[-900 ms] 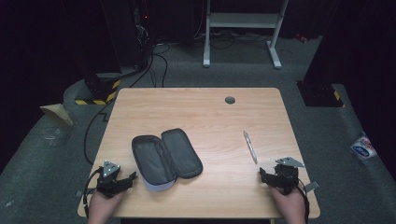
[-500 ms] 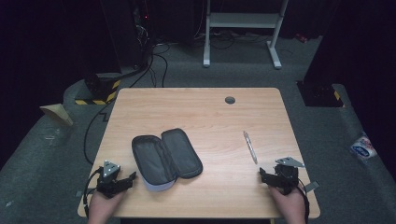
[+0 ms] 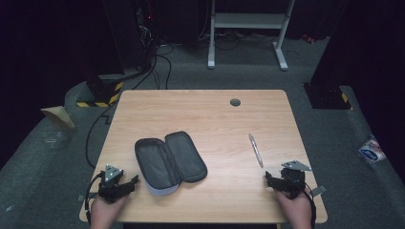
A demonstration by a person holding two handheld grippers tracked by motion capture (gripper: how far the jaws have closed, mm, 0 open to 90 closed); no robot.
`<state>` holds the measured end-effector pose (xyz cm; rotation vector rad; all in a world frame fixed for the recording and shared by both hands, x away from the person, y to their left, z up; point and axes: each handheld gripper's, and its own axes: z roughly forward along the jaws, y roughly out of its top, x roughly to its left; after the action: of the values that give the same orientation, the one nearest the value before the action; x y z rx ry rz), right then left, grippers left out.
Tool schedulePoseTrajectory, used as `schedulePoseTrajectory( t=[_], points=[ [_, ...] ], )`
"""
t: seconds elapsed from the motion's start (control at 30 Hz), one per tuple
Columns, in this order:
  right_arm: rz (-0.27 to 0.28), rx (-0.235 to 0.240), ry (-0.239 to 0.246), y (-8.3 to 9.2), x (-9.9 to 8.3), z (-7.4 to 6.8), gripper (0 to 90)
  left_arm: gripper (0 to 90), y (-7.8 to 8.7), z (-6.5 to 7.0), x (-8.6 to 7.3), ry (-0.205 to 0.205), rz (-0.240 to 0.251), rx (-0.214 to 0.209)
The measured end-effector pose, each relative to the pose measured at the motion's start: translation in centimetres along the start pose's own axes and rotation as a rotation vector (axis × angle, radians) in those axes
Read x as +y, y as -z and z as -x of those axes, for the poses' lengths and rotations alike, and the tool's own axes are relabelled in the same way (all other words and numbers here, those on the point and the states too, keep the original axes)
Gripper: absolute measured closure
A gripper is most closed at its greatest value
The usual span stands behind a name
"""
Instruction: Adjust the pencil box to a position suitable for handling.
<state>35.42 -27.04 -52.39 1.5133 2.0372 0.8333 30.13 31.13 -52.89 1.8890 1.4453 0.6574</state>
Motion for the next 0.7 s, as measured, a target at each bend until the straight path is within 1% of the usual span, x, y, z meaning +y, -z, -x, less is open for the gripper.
schedulePoseTrajectory(
  t=[0.1,0.2,0.23,0.27,0.3,0.37,0.4,0.43,0.47,0.53,0.57,0.6,0.63,0.7],
  points=[
    [0.000,-0.001,-0.001,0.0,0.0,0.0,13.1,39.1,0.1,0.1,0.0,-0.008,-0.002,-0.003],
    [0.000,-0.001,-0.001,0.0,0.0,0.0,13.2,39.9,0.3,0.1,0.1,-0.007,-0.008,-0.003],
    [0.000,-0.001,-0.001,0.0,0.0,0.0,13.2,40.6,0.6,0.1,0.3,0.002,0.006,-0.003],
    [0.000,-0.001,-0.001,0.0,0.0,0.0,13.2,41.3,0.6,0.1,0.3,0.002,0.006,-0.003],
    [0.000,-0.001,-0.001,0.0,0.0,0.0,13.1,41.7,1.0,0.3,0.5,-0.006,0.025,-0.005],
    [0.000,-0.001,-0.001,0.0,0.0,0.0,13.2,41.9,1.2,0.4,0.6,-0.013,0.031,-0.005],
    [0.000,-0.001,-0.001,0.0,0.0,0.0,13.2,42.1,1.4,0.6,0.7,-0.028,0.042,-0.003],
    [0.000,-0.001,-0.001,0.0,0.0,0.0,13.2,42.1,1.5,0.7,0.8,-0.029,0.045,-0.005],
    [0.000,-0.001,-0.002,0.0,0.0,0.0,13.1,42.6,1.8,1.0,1.0,-0.040,0.062,-0.006],
    [0.000,-0.001,-0.001,0.0,0.0,0.0,13.1,42.6,2.0,1.1,1.1,-0.045,0.068,-0.008],
    [0.000,-0.001,-0.001,0.0,0.0,0.0,13.2,42.7,2.3,1.4,1.4,-0.058,0.087,-0.011],
    [0.000,-0.001,-0.001,0.0,0.0,0.0,13.2,42.7,2.3,1.4,1.4,-0.058,0.087,-0.011],
    [0.000,-0.001,-0.001,0.0,0.0,0.0,13.2,42.7,2.5,1.5,1.5,-0.068,0.091,-0.012],
    [0.000,-0.001,-0.001,0.0,0.0,0.0,13.2,42.6,2.9,1.7,1.8,-0.073,0.111,-0.022]
  ],
)
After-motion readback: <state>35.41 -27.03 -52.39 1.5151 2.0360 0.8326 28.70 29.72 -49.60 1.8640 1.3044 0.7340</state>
